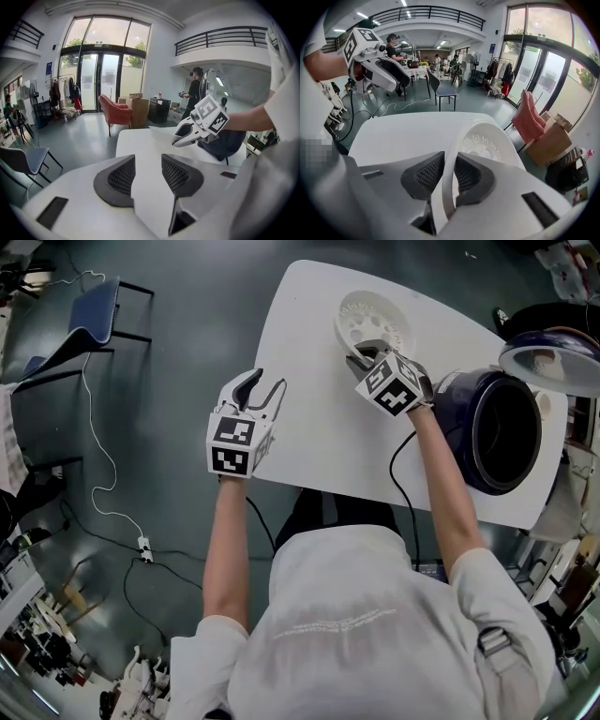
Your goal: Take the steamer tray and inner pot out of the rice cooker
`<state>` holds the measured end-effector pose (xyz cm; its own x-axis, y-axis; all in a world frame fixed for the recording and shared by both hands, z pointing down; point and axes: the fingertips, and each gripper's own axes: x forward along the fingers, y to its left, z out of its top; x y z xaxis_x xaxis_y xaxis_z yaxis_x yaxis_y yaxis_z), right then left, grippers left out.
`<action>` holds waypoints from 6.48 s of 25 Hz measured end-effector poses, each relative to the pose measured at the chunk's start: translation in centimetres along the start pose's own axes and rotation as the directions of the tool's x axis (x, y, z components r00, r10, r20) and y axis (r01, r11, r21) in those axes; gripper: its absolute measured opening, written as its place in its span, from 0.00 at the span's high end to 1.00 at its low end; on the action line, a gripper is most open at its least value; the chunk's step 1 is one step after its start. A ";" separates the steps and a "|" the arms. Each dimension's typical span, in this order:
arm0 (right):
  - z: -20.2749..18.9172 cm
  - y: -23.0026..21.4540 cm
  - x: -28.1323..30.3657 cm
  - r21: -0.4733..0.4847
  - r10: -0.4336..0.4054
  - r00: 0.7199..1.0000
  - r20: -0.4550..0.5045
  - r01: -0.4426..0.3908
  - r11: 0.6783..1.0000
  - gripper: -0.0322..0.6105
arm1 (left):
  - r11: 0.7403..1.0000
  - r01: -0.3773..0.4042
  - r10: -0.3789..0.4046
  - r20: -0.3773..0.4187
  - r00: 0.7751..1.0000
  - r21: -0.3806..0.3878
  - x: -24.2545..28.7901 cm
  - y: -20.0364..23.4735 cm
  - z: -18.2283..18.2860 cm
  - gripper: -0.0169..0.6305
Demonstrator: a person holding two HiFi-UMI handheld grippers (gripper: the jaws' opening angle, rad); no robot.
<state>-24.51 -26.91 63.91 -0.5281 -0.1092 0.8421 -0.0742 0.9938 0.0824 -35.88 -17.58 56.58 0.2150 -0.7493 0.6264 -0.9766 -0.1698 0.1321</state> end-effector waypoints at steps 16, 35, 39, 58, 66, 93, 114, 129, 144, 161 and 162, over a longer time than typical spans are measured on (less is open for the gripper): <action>-0.3 -0.4 5.1 -0.108 0.022 0.998 -0.067 -0.029 0.994 0.84 | 0.993 -0.026 0.027 0.007 1.000 -0.114 0.9 2.2 -1.1 0.69; -1.8 -0.2 7.2 -0.182 -0.030 0.992 -0.120 0.007 0.983 0.79 | 0.991 -0.050 0.048 -0.022 0.999 -0.121 -0.1 2.5 -2.6 0.69; -1.8 -0.6 6.8 -0.145 -0.035 0.993 -0.111 0.019 0.989 0.66 | 0.992 -0.054 0.052 -0.020 0.998 -0.111 -0.6 2.2 -2.5 0.69; 0.7 0.6 -4.5 0.218 -0.189 0.973 0.132 0.157 0.963 0.62 | 0.998 -0.054 0.056 0.062 0.996 -0.029 -6.8 -1.0 -1.9 0.69; 1.0 2.6 -11.4 0.285 -0.299 0.930 0.213 0.234 0.930 0.62 | 0.999 -0.012 0.008 0.126 0.992 0.034 -9.7 -4.2 -0.9 0.69; -10.3 6.0 -36.5 0.594 -0.691 0.687 0.225 0.465 0.656 0.62 | 0.895 0.330 -0.397 0.198 0.896 0.300 -6.1 -22.7 7.7 0.70; -25.9 1.4 -41.7 0.759 -0.710 0.704 0.034 0.444 0.476 0.63 | 0.836 0.453 -0.501 0.091 0.861 0.311 1.6 -35.5 11.5 0.70; -29.7 -2.5 -37.7 0.799 -0.565 0.820 0.091 0.278 0.533 0.56 | 0.906 0.357 -0.374 0.037 0.927 0.227 5.3 -35.9 11.1 0.65; -30.5 -3.8 -36.3 0.770 -0.504 0.850 0.153 0.217 0.600 0.53 | 0.965 0.206 -0.205 -0.026 0.978 0.159 6.8 -36.1 9.5 0.59; -30.0 -3.8 -35.8 0.702 -0.499 0.848 0.178 0.246 0.668 0.60 | 0.977 0.002 -0.004 0.011 1.000 0.215 7.9 -36.6 9.1 0.59; -30.0 -3.8 -35.7 0.715 -0.505 0.844 0.180 0.241 0.656 0.63 | 0.978 -0.003 0.000 0.015 1.000 0.209 7.9 -36.6 9.1 0.59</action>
<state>20.00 -26.21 49.50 -0.5602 -0.5978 0.5735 -0.7807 0.6125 -0.1242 1.59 -23.16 49.74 0.2147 -0.7587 0.6151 -0.9543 -0.2971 -0.0334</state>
